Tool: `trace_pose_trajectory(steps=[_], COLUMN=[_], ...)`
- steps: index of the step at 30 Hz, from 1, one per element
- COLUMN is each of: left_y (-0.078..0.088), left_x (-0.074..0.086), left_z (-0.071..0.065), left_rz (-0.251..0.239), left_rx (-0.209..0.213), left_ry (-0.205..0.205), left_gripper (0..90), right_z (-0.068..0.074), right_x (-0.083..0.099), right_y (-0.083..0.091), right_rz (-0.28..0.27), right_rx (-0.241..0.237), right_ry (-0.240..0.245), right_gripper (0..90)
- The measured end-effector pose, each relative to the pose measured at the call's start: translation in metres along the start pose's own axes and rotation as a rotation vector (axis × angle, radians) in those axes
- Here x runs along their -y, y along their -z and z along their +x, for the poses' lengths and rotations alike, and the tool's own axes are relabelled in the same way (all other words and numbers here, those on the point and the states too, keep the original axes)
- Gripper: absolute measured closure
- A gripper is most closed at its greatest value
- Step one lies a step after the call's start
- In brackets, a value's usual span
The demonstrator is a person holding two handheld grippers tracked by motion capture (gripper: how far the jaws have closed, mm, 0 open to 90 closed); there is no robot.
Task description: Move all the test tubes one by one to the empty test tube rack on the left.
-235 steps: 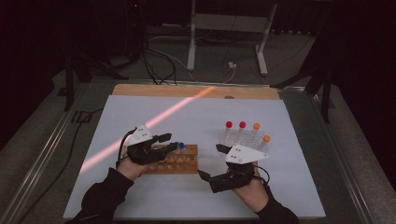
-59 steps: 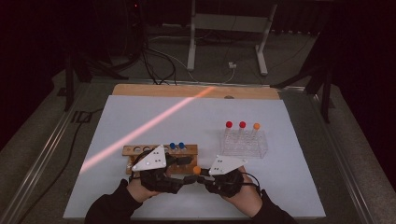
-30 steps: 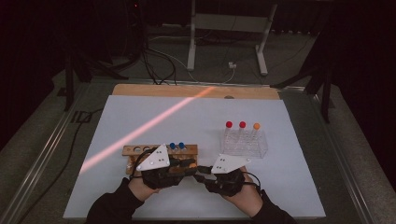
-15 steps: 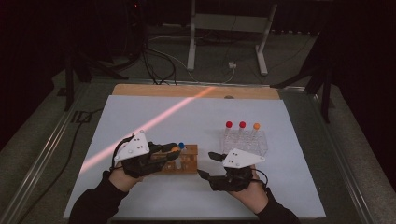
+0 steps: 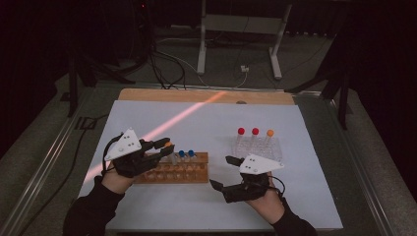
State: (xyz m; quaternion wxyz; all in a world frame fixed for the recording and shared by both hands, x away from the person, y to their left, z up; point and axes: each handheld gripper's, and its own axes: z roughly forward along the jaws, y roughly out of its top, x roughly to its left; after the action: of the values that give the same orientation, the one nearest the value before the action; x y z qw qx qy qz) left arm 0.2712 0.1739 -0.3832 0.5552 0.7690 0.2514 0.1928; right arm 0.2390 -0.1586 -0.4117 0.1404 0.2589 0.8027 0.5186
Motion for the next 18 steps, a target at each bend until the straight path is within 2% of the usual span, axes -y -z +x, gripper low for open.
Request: trace_pose_trajectory(steps=[2,4,12,18], left_y=[-0.001,-0.002,-0.006,-0.013], left_x=[0.001,0.002,0.006,0.014], left_z=[0.002,0.004,0.011,0.015], left_rz=[0.004,0.004,-0.014,-0.001], left_rx=[-0.012,-0.028,-0.047,-0.051], left_ry=[0.003,0.001,0.017,0.032], left_gripper=[71.4,71.5,71.4,71.5], right_z=[-0.001,0.000,0.000,-0.002], right_x=[0.000,0.000,0.001,0.002], right_y=[0.001,0.002,0.001,0.001], right_rz=[-0.006,-0.010,0.003,0.003], right_rx=[-0.003,0.012,0.010,0.006], right_ry=[-0.001,0.004,0.013,0.008], right_gripper=[10.3,2.6,2.5,1.5])
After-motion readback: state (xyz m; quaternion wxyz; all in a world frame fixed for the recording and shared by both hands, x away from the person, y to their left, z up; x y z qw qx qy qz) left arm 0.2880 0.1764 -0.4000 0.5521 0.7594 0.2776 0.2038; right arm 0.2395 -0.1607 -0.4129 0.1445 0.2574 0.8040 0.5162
